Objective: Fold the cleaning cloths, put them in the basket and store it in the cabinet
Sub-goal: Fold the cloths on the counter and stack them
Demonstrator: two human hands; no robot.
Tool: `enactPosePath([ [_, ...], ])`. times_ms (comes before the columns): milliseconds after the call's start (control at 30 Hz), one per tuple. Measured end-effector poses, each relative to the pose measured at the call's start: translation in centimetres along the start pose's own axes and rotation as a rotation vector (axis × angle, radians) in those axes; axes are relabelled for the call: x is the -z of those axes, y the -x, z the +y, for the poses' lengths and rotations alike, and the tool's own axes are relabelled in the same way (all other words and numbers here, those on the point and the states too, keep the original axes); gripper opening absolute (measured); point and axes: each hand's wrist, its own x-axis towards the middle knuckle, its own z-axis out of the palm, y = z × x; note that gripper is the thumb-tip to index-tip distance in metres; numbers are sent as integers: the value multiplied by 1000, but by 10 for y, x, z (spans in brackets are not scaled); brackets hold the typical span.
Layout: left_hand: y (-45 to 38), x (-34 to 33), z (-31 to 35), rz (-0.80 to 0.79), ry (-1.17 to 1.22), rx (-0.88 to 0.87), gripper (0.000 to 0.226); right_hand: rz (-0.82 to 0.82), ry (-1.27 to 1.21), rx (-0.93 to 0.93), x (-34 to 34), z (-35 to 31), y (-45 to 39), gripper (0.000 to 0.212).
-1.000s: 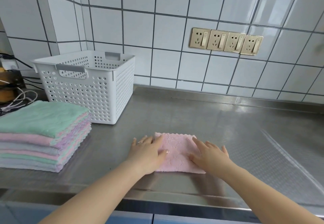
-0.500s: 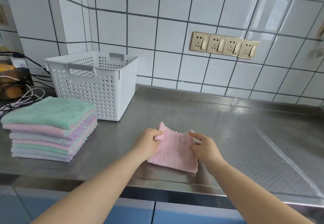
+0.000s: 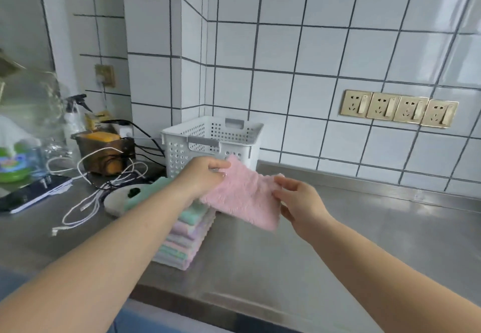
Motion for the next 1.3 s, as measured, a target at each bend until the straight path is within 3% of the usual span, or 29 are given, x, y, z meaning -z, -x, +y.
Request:
enactPosePath([
  [267,-14,81,-35,74,-16,109,35,-77,10,13,-91,-15,-22,33],
  [667,-19,96,-82,64,-173,184,34,-95,164,-62,-132,5,-39,40],
  [767,-18,93,-89,53,-245,172,35,-100,233,-79,-129,9,-37,34],
  [867,-19,92,-88,56,-343,109,37,-82,381,18,-126,4,-34,18],
  [933,-20,88,-79,46,-397,12,33,-76,523,121,-129,3,-39,33],
  [1000,-21,80,-69,-7,-504,-116,28,-129,714,198,-139,1,-40,43],
  [1067,-21,70,-63,-145,-689,-184,37,-231,833,229,-151,3,-39,42],
  [1167,-21,64,-74,-399,-854,-93,48,-366,903,184,-164,16,-34,44],
  [1300,-17,73,-92,-474,-816,34,51,-362,960,153,-161,41,-36,47],
])
